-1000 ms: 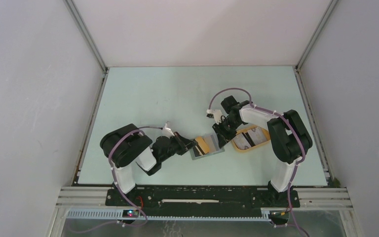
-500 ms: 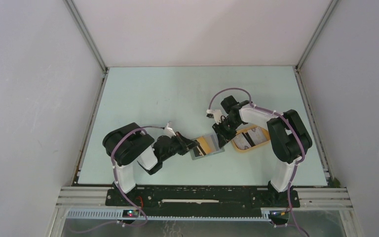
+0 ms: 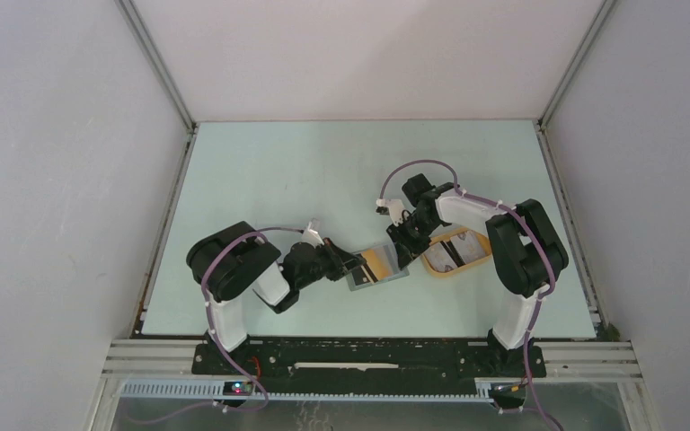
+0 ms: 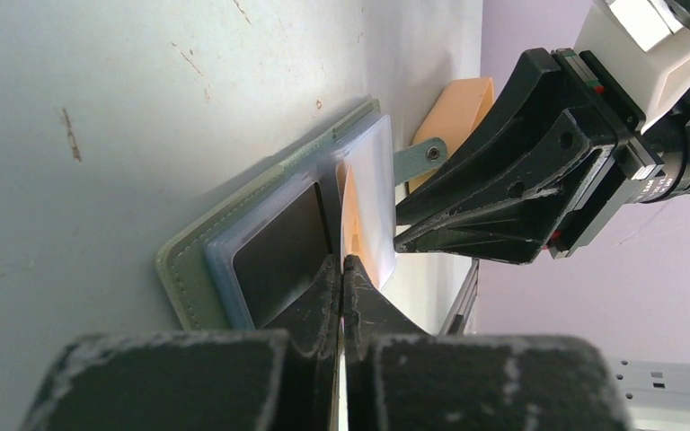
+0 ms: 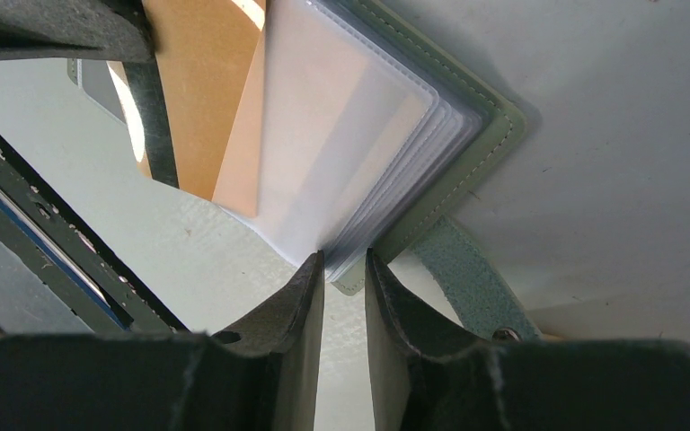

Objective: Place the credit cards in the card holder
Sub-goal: Insert the credit card into the card holder.

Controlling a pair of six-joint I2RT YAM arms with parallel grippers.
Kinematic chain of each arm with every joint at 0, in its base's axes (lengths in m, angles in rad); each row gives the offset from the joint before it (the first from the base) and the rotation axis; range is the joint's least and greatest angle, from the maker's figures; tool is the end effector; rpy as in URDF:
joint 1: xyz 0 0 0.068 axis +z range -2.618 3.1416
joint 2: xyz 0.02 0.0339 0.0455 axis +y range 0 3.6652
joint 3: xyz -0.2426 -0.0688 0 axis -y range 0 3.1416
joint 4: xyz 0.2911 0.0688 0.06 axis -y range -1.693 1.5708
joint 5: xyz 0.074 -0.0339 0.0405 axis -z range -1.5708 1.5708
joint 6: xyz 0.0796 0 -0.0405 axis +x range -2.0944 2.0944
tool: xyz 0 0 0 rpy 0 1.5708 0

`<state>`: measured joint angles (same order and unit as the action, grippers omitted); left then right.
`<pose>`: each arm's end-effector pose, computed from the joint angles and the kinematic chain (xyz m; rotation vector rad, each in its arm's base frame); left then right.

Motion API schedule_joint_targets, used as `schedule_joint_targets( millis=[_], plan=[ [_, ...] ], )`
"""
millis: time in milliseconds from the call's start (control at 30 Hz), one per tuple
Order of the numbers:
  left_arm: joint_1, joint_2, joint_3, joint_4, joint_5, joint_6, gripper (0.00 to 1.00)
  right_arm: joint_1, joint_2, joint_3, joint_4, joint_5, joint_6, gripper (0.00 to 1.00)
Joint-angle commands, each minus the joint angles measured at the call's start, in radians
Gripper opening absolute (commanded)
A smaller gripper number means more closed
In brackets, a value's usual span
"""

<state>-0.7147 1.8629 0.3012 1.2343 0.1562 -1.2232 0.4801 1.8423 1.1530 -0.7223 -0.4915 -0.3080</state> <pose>0.2162 -0.2040 0.0062 -0.4294 2.1375 -1.3820 0.3115 0.2045 0.0660 -1.1806 2.6864 0.7532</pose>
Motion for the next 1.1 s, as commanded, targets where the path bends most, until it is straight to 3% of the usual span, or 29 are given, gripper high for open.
schedule_joint_targets(
  millis=[0, 367, 1067],
  plan=[
    [0.003, 0.016, 0.033, -0.036, 0.019, -0.001, 0.00, 0.002, 0.005, 0.026, 0.006, 0.010, 0.004, 0.31],
    [0.003, 0.022, 0.012, -0.049, 0.022, -0.034, 0.00, 0.005, 0.005, 0.026, 0.008, 0.009, 0.005, 0.31],
    [0.017, 0.079, 0.107, -0.070, 0.110, -0.014, 0.00, 0.005, -0.002, 0.026, 0.007, 0.007, 0.003, 0.31]
  ],
)
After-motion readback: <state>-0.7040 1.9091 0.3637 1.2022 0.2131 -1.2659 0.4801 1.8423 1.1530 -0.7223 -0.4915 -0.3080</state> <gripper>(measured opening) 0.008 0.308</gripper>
